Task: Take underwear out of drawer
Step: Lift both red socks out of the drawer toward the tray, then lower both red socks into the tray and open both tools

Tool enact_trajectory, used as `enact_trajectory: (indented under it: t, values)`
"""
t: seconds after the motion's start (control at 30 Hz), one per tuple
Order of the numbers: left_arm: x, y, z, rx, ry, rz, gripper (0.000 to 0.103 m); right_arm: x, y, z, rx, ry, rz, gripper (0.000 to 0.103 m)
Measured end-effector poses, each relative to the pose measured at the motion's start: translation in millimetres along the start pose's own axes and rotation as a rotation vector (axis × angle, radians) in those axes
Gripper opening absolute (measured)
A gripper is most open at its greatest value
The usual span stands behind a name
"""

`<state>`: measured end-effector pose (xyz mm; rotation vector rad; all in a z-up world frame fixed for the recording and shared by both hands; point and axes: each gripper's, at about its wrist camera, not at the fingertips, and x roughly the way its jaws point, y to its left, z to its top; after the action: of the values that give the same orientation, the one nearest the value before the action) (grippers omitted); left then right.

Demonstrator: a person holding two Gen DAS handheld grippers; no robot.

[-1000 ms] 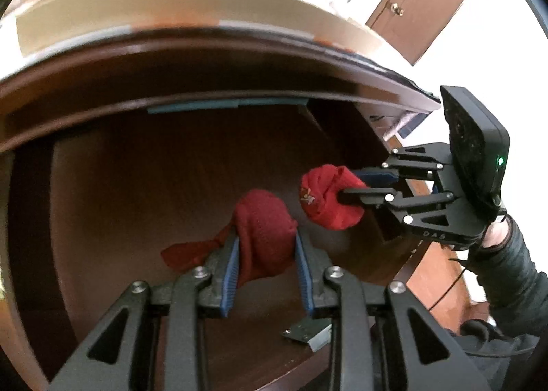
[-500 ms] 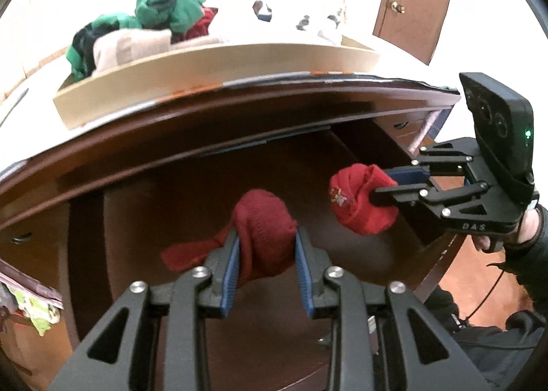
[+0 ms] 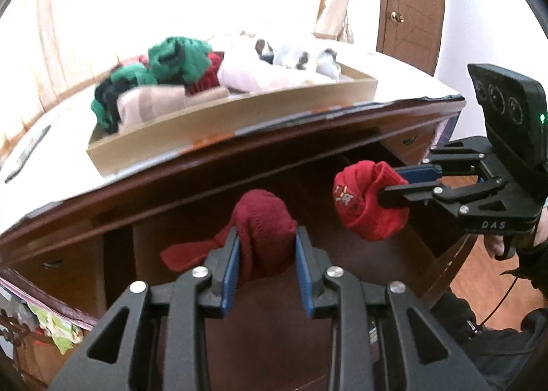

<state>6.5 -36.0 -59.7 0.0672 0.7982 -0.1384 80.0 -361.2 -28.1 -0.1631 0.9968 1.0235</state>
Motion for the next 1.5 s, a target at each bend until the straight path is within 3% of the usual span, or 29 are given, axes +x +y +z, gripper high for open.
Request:
enact_trajectory:
  t: [0.63, 0.9, 1.5]
  values:
    - [-38.7, 9.8, 22.1, 0.02, -0.153, 0.102, 0.028, -23.2, 14.4, 37.5, -0.003, -0.164, -0.006, 0.019]
    - [-46.7, 15.8, 33.6, 0.024, -0.199, 0.122, 0.028, -22.6, 15.2, 50.7, -0.005, -0.194, -0.005, 0.019]
    - [-64.6, 30.5, 100.5, 0.108, -0.312, 0.178, 0.028, -33.3, -7.7, 116.9, -0.014, -0.264, -0.072, 0.019]
